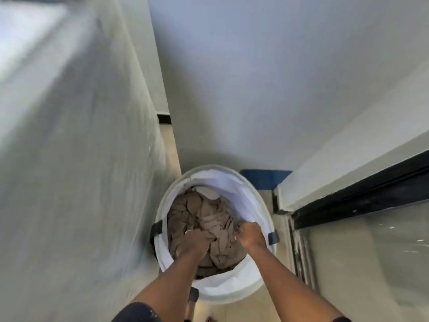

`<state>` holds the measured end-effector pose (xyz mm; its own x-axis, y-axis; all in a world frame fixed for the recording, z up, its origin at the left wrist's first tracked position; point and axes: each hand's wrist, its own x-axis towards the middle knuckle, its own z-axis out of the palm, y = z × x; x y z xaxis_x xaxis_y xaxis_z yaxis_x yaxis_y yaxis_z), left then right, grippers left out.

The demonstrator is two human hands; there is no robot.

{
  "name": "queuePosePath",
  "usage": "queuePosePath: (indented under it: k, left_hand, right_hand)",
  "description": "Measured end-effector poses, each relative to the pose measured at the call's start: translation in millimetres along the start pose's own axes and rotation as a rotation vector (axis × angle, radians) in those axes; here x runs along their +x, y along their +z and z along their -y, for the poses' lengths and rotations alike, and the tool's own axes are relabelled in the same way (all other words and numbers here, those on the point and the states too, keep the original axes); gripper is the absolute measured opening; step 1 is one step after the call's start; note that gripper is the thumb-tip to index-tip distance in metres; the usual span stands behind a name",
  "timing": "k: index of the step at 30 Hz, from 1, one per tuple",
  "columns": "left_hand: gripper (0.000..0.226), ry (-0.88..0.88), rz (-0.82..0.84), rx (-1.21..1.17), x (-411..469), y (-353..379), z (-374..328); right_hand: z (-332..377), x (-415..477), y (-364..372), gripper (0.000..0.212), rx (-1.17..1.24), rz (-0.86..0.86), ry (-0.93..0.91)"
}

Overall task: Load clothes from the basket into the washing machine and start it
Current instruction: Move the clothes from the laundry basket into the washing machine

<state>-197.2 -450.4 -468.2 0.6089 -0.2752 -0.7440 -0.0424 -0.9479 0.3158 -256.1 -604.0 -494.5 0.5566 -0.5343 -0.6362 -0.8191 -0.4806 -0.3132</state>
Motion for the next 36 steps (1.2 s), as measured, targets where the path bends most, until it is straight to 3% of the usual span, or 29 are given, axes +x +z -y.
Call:
queuePosePath:
  k: [3, 6, 8, 11, 13, 16, 24, 26, 29, 31, 33, 35, 36]
  left_hand:
    - [0.055, -0.03, -0.019, -0.071, 58, 46, 7]
    - [0.093, -0.121, -0.002, -0.2, 108, 79, 4]
    - [0.097, -0.184, -0.001, -0.273, 133, 98, 2]
    - [0.086, -0.201, -0.074, -0.372, 155, 116, 6]
    - [0.076, -0.202, -0.085, -0.371, 161, 117, 11]
    - [0.06, -0.203, -0.09, -0.361, 154, 104, 13]
    - [0.041, -0.307, -0.245, -0.521, 74, 31, 1]
    - [0.035, -0.273, -0.248, -0.578, 45, 6, -6]
    - [0.031, -0.138, -0.224, -0.599, -5, -39, -23]
    - [0.044, 0.043, -0.126, -0.544, -40, -67, -38]
    - [0.08, 0.227, 0.006, -0.446, -79, -98, -57]
    - [0.111, 0.301, 0.061, -0.251, -116, -127, -79]
    - [0.11, 0.313, 0.037, -0.195, -130, -138, -90]
  right_hand:
    - [-32, 54, 51, 0.036, 0.059, 0.015, 0.067]
    - [-53, 103, 98, 0.037, 0.079, -0.102, 0.1]
    - [-61, 127, 124, 0.057, 0.067, -0.141, 0.192]
    - [-58, 132, 135, 0.08, 0.143, -0.142, 0.323]
    - [-60, 135, 135, 0.072, 0.152, -0.128, 0.322]
    - [-53, 127, 126, 0.031, 0.052, -0.022, 0.218]
    - [-6, 12, 12, 0.028, -0.019, -0.021, -0.038]
    - [6, -26, -22, 0.029, -0.047, -0.075, -0.053]
    - [35, -74, -84, 0.029, 0.15, -0.07, -0.091]
    - [59, -98, -124, 0.029, 0.312, -0.039, -0.186]
    - [88, -127, -166, 0.036, 0.386, -0.042, -0.265]
    - [114, -154, -201, 0.041, 0.401, -0.066, -0.338]
    - [126, -166, -215, 0.039, 0.384, -0.08, -0.385]
